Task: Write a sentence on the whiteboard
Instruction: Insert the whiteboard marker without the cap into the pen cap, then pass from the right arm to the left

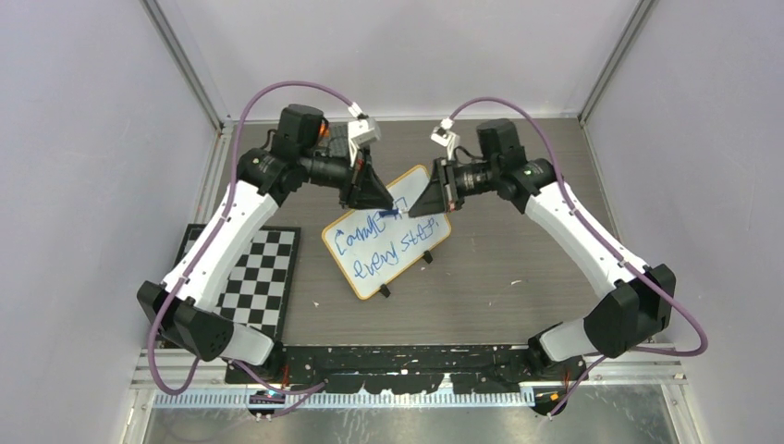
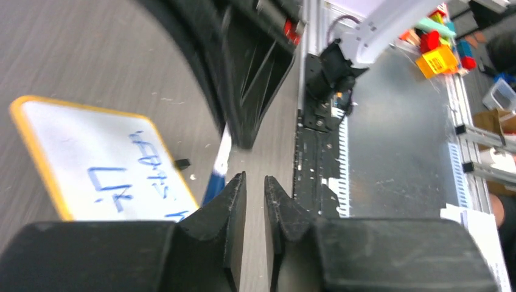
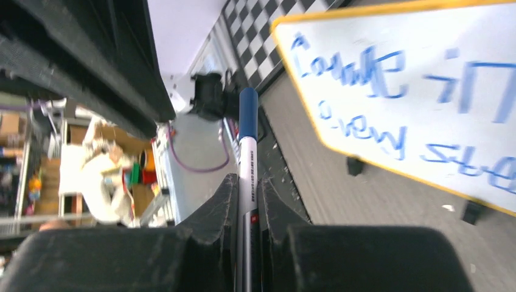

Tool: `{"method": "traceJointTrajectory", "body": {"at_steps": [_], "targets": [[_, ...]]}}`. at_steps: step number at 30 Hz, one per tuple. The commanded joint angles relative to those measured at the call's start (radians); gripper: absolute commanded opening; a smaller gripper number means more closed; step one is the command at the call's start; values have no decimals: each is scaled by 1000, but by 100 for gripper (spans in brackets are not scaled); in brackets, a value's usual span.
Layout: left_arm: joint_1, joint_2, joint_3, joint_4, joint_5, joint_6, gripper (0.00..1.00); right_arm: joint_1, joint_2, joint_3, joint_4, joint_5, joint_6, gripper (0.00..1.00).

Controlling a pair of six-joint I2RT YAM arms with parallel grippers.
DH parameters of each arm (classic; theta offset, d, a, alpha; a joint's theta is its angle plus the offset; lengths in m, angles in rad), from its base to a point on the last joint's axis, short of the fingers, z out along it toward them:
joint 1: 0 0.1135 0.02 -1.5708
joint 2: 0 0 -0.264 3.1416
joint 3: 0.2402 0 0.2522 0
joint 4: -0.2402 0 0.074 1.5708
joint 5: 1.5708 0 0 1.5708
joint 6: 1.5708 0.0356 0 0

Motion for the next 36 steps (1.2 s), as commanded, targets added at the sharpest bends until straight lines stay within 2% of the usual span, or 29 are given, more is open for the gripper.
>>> {"method": "traceJointTrajectory", "body": {"at_steps": [1,4,6,10,13,17,23,28,32,36], "targets": [[105,-6,45,58,33,-49,28,-89,-17,-24,212,-47,137,0],[169,-34,15,105,27,-100,52,-125,-24,-52,324,-72,224,0],[218,-47,-22,154,46,-164,63,-143,-33,-79,426,-88,307,0],[230,-37,-38,106,85,-170,71,-146,-50,-129,642,-124,492,0],[230,-15,-40,87,144,-207,73,-147,-60,-155,744,-149,584,0],[228,-4,-74,170,231,-305,71,-130,-73,-163,789,-176,638,0],[198,-38,-154,367,270,-476,69,-95,-82,-175,785,-178,637,0],[167,-39,-162,390,268,-511,64,-74,-80,-170,771,-183,627,0],[155,-39,-162,392,276,-513,51,-63,-81,-158,706,-181,579,0],[138,-38,-169,399,282,-515,29,-56,-79,-158,697,-180,570,0]]}}
